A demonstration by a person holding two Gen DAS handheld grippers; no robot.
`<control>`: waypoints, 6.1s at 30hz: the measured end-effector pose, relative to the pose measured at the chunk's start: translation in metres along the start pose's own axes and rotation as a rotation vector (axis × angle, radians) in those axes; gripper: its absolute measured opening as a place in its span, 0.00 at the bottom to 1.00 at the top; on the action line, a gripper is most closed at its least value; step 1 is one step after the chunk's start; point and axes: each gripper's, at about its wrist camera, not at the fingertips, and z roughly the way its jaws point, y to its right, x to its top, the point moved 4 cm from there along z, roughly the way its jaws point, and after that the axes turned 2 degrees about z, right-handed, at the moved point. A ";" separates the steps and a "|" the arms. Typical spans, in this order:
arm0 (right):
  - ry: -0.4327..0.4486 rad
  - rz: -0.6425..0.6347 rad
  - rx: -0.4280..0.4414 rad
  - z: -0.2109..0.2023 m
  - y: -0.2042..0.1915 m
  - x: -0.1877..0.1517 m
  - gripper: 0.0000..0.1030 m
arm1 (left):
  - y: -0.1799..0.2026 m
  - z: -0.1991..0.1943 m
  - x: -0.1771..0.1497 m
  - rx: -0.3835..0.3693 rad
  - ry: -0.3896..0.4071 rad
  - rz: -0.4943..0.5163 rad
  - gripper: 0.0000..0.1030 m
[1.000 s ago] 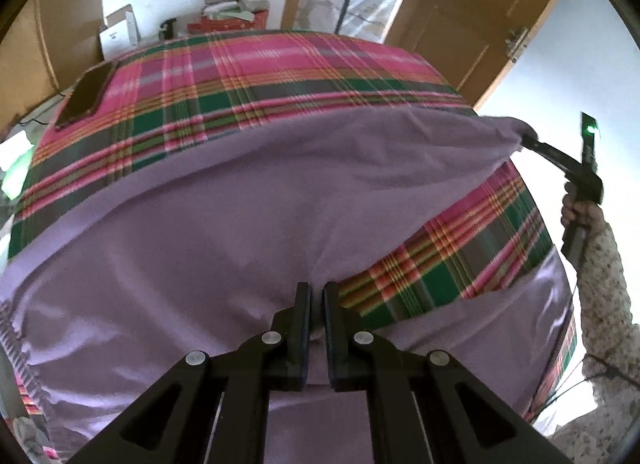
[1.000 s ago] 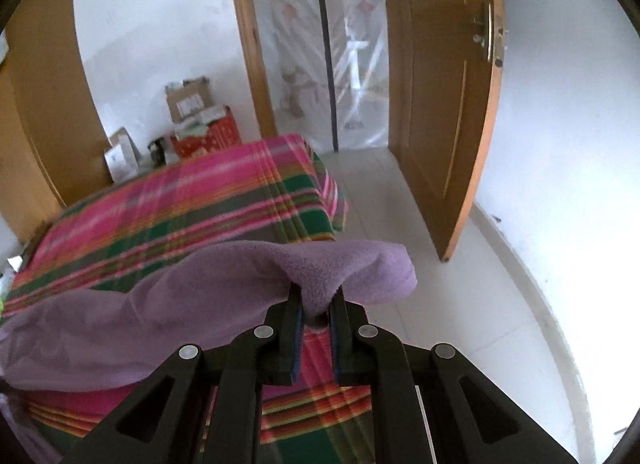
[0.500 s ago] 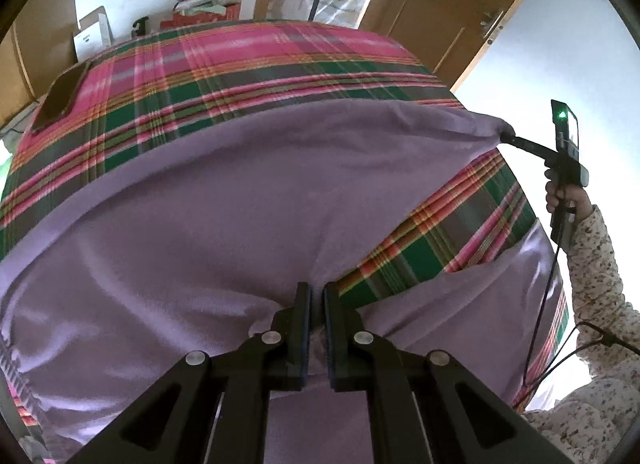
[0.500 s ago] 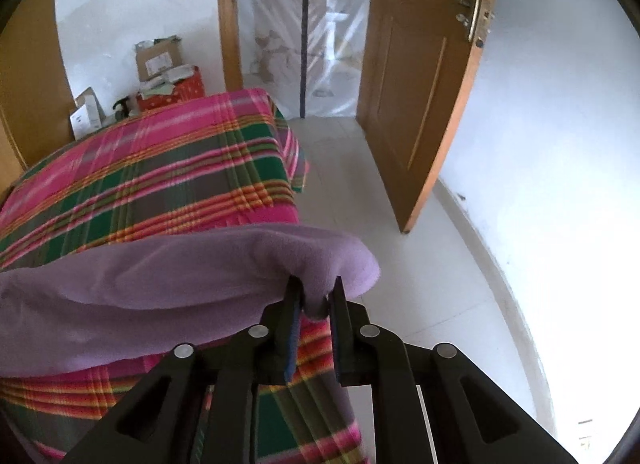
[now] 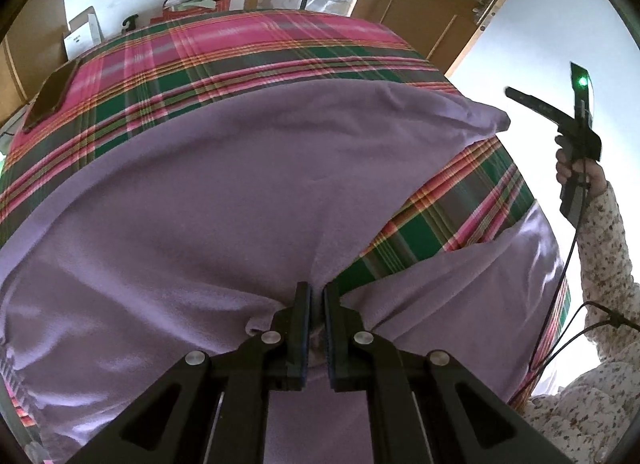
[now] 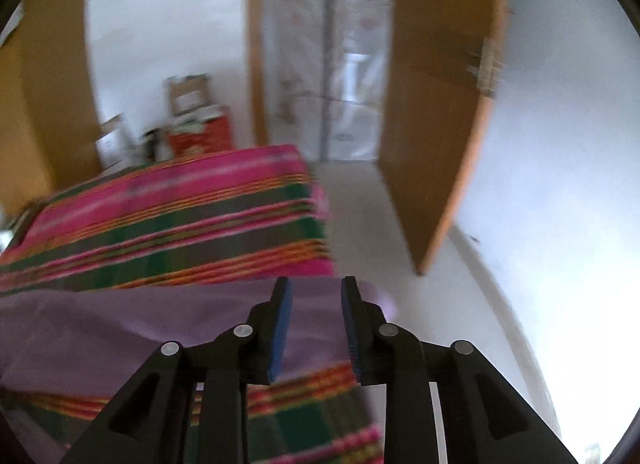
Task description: Fold clothes
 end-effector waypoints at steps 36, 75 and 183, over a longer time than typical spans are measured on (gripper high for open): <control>-0.257 -0.402 0.301 0.085 -0.126 -0.026 0.05 | -0.010 0.023 0.038 -0.181 0.010 -0.135 0.13; -0.293 -0.473 0.414 0.094 -0.148 -0.024 0.20 | -0.007 0.041 0.030 -0.196 -0.029 -0.131 0.13; -0.212 0.523 0.394 0.027 0.111 -0.082 0.11 | 0.071 0.081 0.066 -0.238 -0.104 -0.082 0.26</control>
